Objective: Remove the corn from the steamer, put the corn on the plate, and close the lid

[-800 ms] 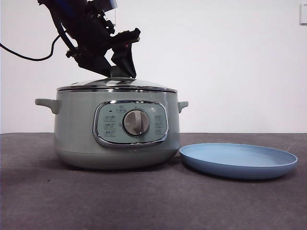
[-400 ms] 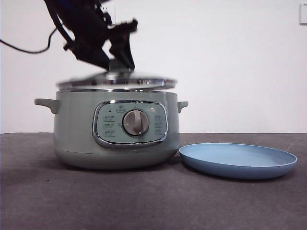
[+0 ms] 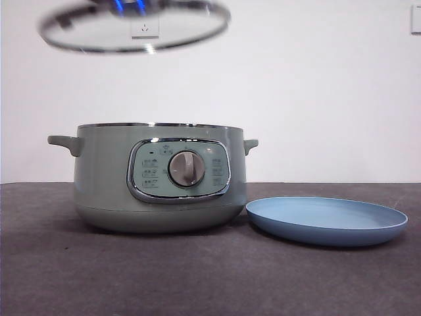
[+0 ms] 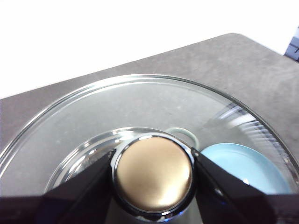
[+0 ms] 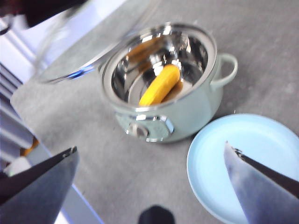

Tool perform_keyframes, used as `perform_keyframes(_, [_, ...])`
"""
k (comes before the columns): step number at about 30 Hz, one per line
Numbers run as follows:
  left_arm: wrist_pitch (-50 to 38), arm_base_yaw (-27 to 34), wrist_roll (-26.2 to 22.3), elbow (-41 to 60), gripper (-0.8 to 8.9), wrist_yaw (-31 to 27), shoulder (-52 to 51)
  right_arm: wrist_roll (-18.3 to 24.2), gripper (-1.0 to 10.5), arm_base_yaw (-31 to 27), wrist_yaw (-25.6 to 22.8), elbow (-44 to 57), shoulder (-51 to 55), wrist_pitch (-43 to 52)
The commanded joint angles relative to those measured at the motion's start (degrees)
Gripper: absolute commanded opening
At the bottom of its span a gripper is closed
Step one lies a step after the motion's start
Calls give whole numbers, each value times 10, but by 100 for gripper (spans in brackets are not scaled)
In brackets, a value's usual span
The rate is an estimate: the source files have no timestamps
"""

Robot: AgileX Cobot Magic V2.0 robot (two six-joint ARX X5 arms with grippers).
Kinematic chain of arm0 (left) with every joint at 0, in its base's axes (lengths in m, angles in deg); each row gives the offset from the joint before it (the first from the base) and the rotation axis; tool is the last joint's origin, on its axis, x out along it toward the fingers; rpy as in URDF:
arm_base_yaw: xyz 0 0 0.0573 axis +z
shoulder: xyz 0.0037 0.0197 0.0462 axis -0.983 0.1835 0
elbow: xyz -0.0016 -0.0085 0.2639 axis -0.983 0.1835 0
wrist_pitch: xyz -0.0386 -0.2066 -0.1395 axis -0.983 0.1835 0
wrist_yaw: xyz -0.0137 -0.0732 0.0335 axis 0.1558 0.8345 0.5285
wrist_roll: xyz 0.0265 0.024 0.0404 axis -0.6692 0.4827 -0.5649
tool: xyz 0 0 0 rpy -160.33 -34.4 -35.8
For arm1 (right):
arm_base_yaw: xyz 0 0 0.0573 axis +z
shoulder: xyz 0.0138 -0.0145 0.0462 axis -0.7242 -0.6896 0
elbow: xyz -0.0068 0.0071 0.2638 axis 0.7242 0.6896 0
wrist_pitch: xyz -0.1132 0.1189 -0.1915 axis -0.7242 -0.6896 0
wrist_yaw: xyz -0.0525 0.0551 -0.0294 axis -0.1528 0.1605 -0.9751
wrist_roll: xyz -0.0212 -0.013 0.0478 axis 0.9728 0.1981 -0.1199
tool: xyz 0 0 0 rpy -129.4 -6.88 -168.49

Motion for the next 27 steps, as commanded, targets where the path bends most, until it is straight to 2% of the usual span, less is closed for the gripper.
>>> perform_keyframes(1, [12,-1,-3,-3,-8,0,-60,-45,536,9,-2,-2,-14,39])
perform_keyframes(4, [60,-1,-3,-3,-8,-1,-115,-83,536,35,-12,-2,-35,90])
perform_keyframes(12, [182,-1,-3,-3,-8,-17,-224,-142,536,142,-135,-7,-141,189])
perform_keyframes(15, [216,-1,-3,-3,-8,-17,-254,-146,536,182,-171,-30,-198,200])
perform_keyframes(21, [269,-1,-3,-3,-8,-17,-299,-146,536,257,-249,-131,-332,196])
perform_keyframes(27, [298,-1,-3,-3,-8,-17,-312,-145,536,313,-344,-309,-499,136])
